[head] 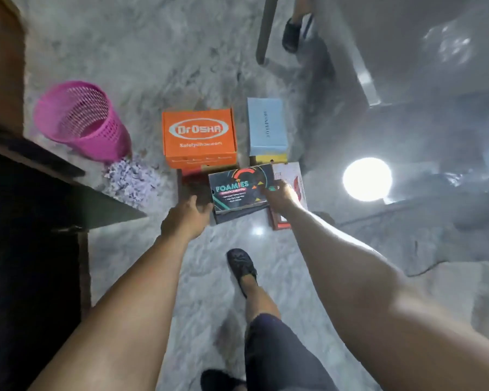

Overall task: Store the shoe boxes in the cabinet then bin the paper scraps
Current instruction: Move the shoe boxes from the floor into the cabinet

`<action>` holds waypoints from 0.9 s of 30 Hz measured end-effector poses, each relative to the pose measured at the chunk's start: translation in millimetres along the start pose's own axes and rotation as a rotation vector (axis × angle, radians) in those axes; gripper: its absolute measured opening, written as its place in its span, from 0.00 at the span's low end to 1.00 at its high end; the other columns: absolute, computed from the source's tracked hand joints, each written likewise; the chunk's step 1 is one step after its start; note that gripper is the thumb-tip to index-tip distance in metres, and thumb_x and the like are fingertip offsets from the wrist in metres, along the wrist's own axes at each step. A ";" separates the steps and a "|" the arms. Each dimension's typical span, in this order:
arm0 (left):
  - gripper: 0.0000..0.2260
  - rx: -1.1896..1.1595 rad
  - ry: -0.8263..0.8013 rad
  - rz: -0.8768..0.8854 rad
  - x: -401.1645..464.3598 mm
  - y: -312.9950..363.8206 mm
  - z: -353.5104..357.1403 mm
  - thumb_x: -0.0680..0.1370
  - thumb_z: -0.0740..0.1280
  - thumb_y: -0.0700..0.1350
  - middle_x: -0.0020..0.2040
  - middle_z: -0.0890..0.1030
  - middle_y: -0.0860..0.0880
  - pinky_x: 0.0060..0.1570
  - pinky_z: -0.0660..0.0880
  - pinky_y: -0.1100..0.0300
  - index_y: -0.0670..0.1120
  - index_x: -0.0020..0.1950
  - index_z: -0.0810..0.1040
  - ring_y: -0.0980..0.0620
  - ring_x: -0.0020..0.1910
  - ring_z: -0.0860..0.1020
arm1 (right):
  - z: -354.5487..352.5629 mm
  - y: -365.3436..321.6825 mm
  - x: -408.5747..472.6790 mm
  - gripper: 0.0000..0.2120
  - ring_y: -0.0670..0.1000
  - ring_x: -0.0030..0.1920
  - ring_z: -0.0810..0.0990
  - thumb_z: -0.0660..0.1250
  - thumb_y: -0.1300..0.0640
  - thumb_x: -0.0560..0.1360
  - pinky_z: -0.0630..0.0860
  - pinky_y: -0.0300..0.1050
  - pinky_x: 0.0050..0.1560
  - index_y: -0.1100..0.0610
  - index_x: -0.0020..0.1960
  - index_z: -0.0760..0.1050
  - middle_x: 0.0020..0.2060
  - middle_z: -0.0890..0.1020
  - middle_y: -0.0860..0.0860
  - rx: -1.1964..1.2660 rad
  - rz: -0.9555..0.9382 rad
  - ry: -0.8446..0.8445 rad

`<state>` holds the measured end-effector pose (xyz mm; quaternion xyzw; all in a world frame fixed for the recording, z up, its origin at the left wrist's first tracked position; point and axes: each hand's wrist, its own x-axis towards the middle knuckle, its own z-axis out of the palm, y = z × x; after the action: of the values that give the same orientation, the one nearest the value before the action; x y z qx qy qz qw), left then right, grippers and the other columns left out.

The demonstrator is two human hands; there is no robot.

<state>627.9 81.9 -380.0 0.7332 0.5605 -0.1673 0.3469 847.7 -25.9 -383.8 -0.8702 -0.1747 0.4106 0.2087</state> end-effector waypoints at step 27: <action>0.16 -1.126 0.106 -0.443 303.4 -80.8 255.9 0.81 0.66 0.49 0.58 0.81 0.51 0.52 0.75 0.55 0.52 0.70 0.74 0.51 0.52 0.80 | 177.8 170.9 308.6 0.26 0.57 0.61 0.78 0.68 0.38 0.77 0.75 0.54 0.65 0.51 0.68 0.70 0.59 0.81 0.54 0.038 -0.008 0.234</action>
<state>684.7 128.5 -778.3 0.3104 0.7185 0.1234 0.6101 916.0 14.3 -770.8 -0.9073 -0.1450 0.3088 0.2458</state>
